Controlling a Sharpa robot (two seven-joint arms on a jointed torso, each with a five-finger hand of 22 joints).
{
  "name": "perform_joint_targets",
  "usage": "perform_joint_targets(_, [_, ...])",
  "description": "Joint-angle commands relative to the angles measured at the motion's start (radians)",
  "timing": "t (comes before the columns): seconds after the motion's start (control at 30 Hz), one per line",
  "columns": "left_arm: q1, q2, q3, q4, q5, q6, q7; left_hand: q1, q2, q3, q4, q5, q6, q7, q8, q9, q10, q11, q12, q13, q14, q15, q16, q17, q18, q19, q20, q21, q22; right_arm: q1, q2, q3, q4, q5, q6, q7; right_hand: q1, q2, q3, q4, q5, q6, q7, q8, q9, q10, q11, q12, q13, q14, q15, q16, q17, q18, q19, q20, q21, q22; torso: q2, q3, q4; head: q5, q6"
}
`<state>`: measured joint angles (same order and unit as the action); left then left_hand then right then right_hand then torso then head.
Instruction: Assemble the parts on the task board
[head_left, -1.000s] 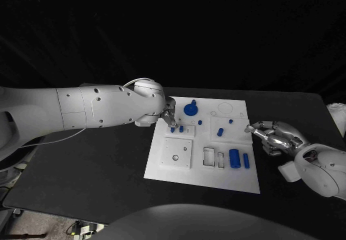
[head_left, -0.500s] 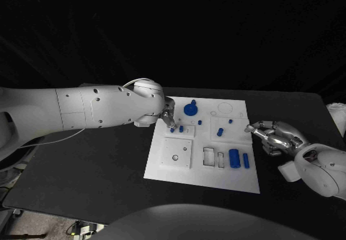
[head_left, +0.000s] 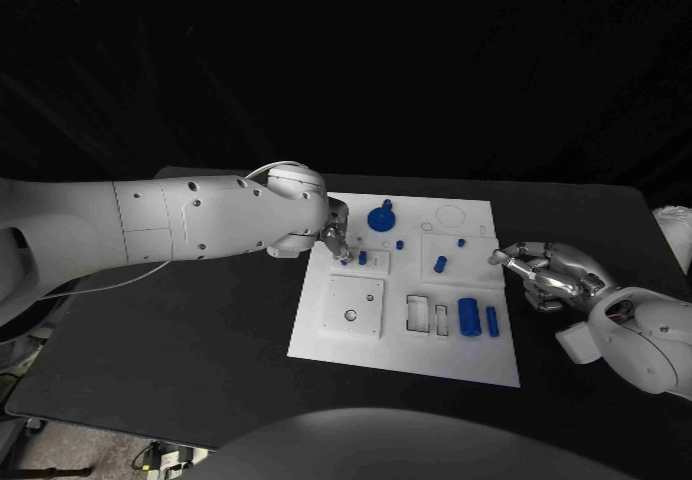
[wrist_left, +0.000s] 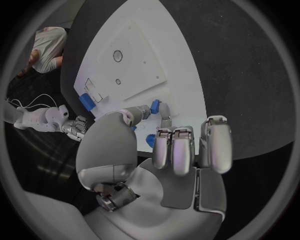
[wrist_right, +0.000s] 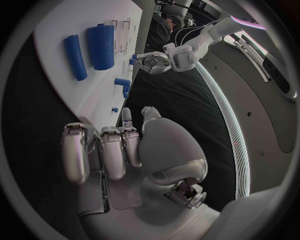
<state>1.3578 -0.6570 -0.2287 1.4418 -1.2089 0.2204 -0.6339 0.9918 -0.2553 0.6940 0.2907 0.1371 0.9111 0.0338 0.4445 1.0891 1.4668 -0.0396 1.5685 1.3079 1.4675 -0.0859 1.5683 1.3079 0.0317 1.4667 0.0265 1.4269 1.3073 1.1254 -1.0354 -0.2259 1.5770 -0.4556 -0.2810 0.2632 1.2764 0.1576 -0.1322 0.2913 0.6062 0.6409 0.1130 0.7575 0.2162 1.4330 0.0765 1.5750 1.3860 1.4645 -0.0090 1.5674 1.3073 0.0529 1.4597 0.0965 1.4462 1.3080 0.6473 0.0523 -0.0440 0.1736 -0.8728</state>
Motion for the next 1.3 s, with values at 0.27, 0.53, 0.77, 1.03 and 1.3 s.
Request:
perform_joint_targets(0.27, [-0.005,0.008,0.0,-0.006,0.006,0.005,0.011,0.0,0.018,0.001,-0.003,0.008,-0.003,0.001,-0.008,0.003,0.104,0.001,0.002,0.263,0.103,0.003,0.002,0.263,0.002,0.033,0.005,-0.005,0.219,-0.001,0.004,0.0,0.001,-0.001,0.028,-0.007,-0.008,0.003,0.007,-0.001,-0.003,0.004,0.001,-0.007,-0.003,0.138,-0.035,-0.004,0.185,0.106,-0.007,0.003,0.263,-0.012,0.003,0.0,-0.006,0.21,0.0,0.0009,-0.0008,0.001,0.0])
perform_joint_targets(0.53, [-0.01,0.011,0.0,-0.012,0.02,-0.001,0.017,0.022,0.034,0.013,-0.009,0.026,0.002,-0.002,-0.005,0.01,0.104,-0.001,0.002,0.263,0.103,0.001,0.002,0.263,0.002,0.031,0.004,-0.007,0.219,-0.001,0.003,0.0,0.002,-0.001,0.032,-0.013,-0.003,0.003,0.012,-0.002,-0.002,0.006,0.001,-0.01,-0.005,0.138,-0.035,-0.004,0.185,0.106,-0.006,0.003,0.263,-0.011,-0.001,0.0,-0.011,0.208,0.0,0.0007,-0.0009,-0.001,0.0])
perform_joint_targets(0.77, [-0.012,0.014,0.0,-0.015,0.045,-0.011,0.02,0.041,0.044,0.022,-0.016,0.041,0.01,-0.005,0.001,0.017,0.104,-0.002,0.002,0.263,0.103,0.001,0.002,0.263,0.002,0.032,0.002,-0.006,0.219,-0.001,0.003,0.0,0.002,-0.001,0.034,-0.019,0.0,0.002,0.014,-0.003,-0.002,0.007,0.001,-0.012,-0.005,0.138,-0.035,-0.004,0.185,0.106,-0.006,0.003,0.263,-0.01,-0.006,0.0,-0.016,0.206,0.0,0.0007,-0.0003,-0.001,0.0])
perform_joint_targets(1.03, [-0.013,0.014,0.0,-0.017,0.054,-0.029,0.022,0.068,0.053,0.035,-0.028,0.073,0.029,-0.011,0.012,0.029,0.104,-0.002,0.002,0.263,0.103,-0.001,0.002,0.263,0.002,0.033,0.001,-0.004,0.22,-0.001,0.005,0.0,0.001,-0.002,0.038,-0.026,0.003,0.002,0.017,-0.003,-0.002,0.008,0.001,-0.014,-0.006,0.138,-0.034,-0.004,0.185,0.106,-0.006,0.003,0.262,-0.008,-0.009,0.0,-0.02,0.204,0.0,0.0005,-0.0007,-0.002,0.0])
perform_joint_targets(1.3, [-0.013,0.008,0.0,-0.013,0.056,-0.058,0.008,0.083,0.052,0.044,-0.036,0.092,0.059,-0.019,0.026,0.038,0.104,-0.007,0.002,0.263,0.103,-0.005,0.002,0.263,0.0,0.037,-0.002,0.004,0.222,-0.002,0.005,0.0,-0.001,-0.002,0.041,-0.032,0.005,0.002,0.019,-0.003,-0.002,0.009,0.001,-0.015,-0.007,0.138,-0.034,-0.004,0.185,0.104,-0.006,0.001,0.258,-0.007,-0.013,0.0,-0.025,0.202,-0.001,0.0006,-0.0003,-0.001,0.0])
